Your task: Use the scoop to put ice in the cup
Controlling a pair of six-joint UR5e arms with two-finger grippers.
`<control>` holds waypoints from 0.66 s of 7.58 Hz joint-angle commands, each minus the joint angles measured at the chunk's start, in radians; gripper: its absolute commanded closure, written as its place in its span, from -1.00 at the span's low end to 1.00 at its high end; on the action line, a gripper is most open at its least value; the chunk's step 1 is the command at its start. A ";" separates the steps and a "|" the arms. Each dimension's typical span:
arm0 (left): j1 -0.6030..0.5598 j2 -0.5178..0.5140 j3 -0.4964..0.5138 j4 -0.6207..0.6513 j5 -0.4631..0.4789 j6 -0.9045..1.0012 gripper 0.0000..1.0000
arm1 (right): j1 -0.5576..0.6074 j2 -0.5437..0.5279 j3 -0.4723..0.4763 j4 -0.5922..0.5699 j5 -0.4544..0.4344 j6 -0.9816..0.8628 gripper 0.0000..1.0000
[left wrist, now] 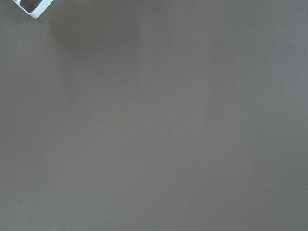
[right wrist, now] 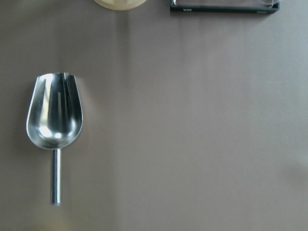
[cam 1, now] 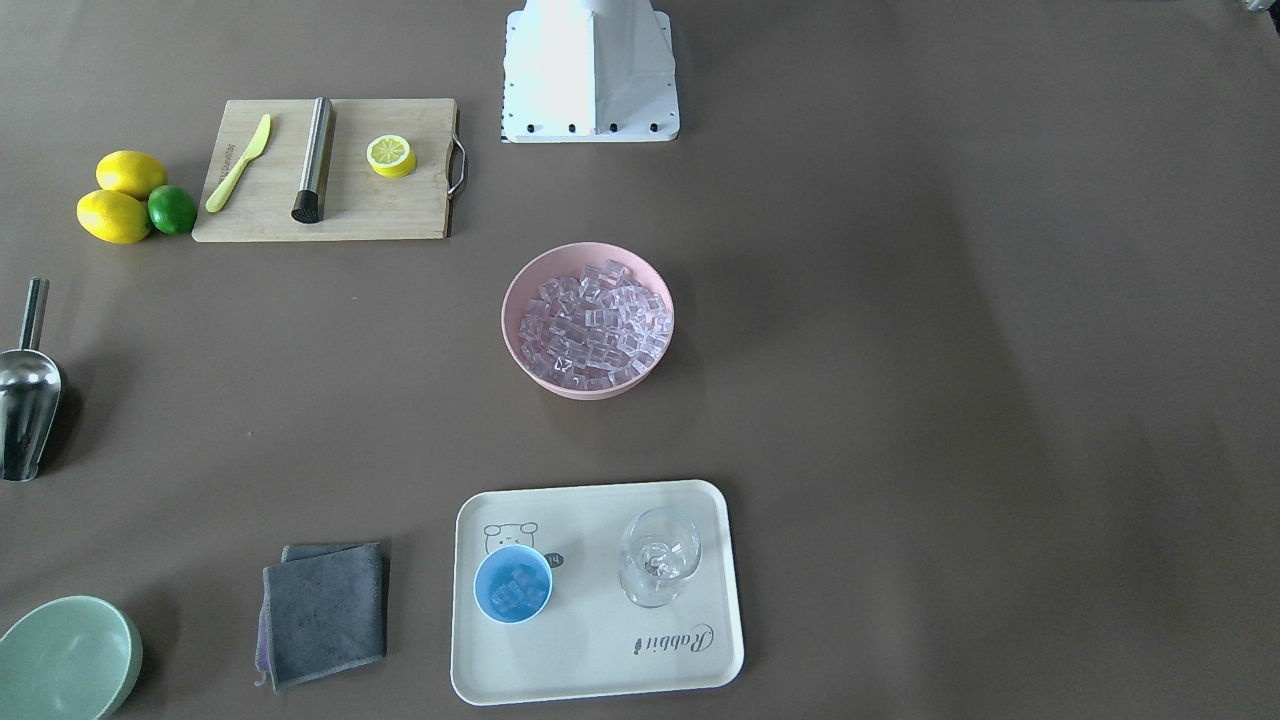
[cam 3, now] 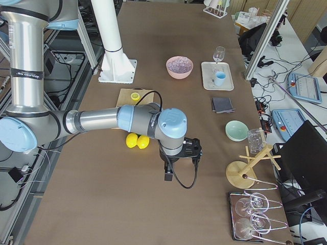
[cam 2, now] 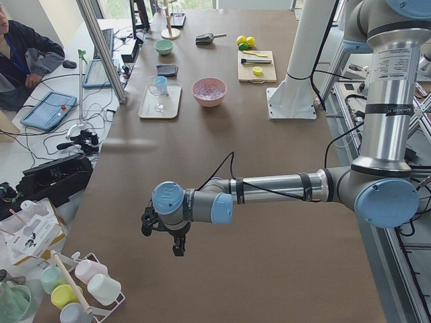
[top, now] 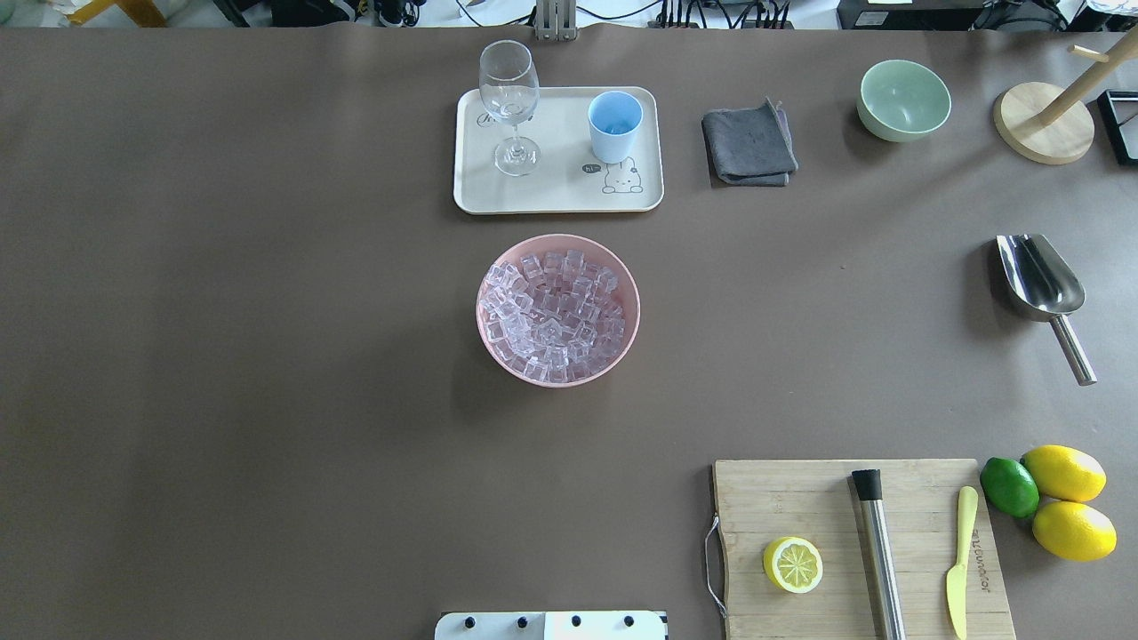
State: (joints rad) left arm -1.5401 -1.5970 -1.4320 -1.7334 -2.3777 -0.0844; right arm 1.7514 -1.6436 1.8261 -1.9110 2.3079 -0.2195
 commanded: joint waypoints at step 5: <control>0.000 -0.001 -0.001 0.000 0.000 0.000 -1.00 | 0.020 -0.038 -0.088 0.069 0.022 -0.058 -1.00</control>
